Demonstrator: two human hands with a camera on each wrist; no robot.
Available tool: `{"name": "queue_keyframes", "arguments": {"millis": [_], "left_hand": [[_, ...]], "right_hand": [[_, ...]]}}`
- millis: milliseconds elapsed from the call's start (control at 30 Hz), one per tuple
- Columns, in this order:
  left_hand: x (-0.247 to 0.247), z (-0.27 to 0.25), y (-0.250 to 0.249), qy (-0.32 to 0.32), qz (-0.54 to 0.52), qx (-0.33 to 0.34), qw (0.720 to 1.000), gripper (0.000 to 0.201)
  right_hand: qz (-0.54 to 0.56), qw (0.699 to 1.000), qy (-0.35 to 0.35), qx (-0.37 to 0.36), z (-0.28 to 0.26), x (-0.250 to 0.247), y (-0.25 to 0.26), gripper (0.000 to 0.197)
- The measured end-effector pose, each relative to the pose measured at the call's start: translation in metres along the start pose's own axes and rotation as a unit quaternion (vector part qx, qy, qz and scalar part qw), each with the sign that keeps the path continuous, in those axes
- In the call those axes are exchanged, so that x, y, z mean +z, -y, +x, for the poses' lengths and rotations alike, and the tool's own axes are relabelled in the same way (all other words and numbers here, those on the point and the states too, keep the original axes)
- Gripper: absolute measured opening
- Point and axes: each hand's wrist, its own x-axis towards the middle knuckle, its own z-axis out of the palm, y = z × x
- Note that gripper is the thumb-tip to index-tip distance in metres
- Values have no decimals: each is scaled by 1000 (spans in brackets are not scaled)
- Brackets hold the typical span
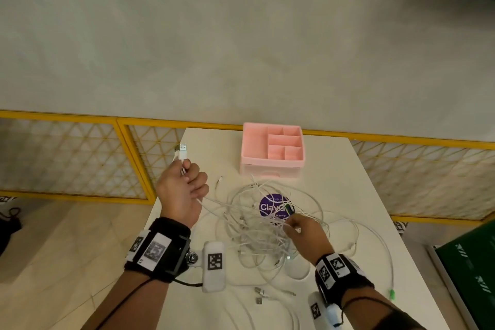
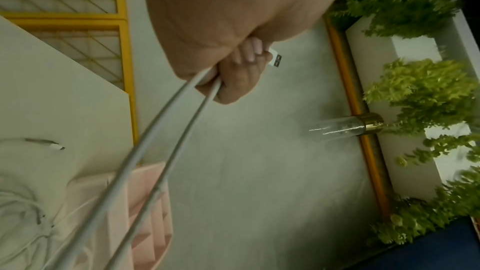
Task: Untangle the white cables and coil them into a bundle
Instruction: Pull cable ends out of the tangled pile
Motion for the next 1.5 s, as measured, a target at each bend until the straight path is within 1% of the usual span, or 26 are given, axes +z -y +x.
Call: {"name": "queue_keyframes", "arguments": {"millis": [67,133,167,233,267,333,467,533,600,633,700,733,833,900,967,1033,1100,1167,1200,1233,1300,1333,1367,1400,1467,1500], "left_hand": [[-2,-1,-4,-1,10,6,1000,32],[-3,-2,0,-11,41,14,999,31],[-4,-2,3,-18,61,15,998,30],[-7,-1,10,-31,98,11,995,29],[-9,0,14,-38,113,5,993,29],[-13,2,22,-56,137,-6,989,29],[-15,7,36,-78,183,-21,980,27],[-12,5,44,-78,231,-32,969,27],[-9,1,53,-67,260,-43,962,26],[-7,-1,56,-59,263,-48,962,25],[-2,-5,60,-38,254,-63,964,25],[2,-7,62,-25,249,-69,966,27],[12,-9,69,19,272,-76,959,34],[18,-10,70,49,295,-88,950,31],[21,-11,70,64,307,-100,944,30],[20,-10,68,69,315,-99,941,32],[17,-11,69,83,342,-88,932,25],[16,-13,71,91,365,-67,924,12],[16,-14,70,89,366,-53,925,7],[17,-15,69,90,364,-38,926,5],[20,-15,64,106,365,-12,925,4],[23,-16,61,121,366,-4,923,3],[25,-17,58,139,366,2,920,2],[29,-18,55,159,363,7,918,2],[37,-22,48,188,350,19,918,1],[41,-24,43,194,339,29,920,4]], "right_hand": [[-67,997,-5,27,8,-4,-10,12],[-67,995,-24,66,19,-13,-6,16],[-30,996,-37,74,25,-21,1,17],[101,990,-71,65,37,-41,25,18],[188,976,-89,61,42,-52,38,16],[333,934,-119,40,48,-79,68,11],[456,870,-175,-66,50,-121,119,21],[520,835,-153,-97,45,-129,137,23],[577,803,-107,-100,37,-128,148,18],[573,808,-97,-96,35,-126,150,14],[521,845,-85,-87,32,-115,147,12],[491,865,-71,-83,30,-108,143,15],[419,904,13,-85,18,-87,133,24],[366,923,75,-91,8,-71,126,23],[324,934,119,-93,0,-54,118,20],[320,933,142,-80,-6,-42,111,18],[326,930,157,-73,-10,-36,106,16],[315,934,156,-69,-11,-35,104,14],[314,936,142,-66,-10,-36,103,15],[316,941,111,-57,-8,-37,103,16],[326,945,31,-27,1,-40,101,9],[316,949,5,-21,6,-41,98,11],[289,957,3,-28,12,-41,96,18],[266,962,22,-50,17,-39,94,20],[196,975,58,-83,24,-32,92,6],[160,982,57,-82,26,-28,89,10]]}}
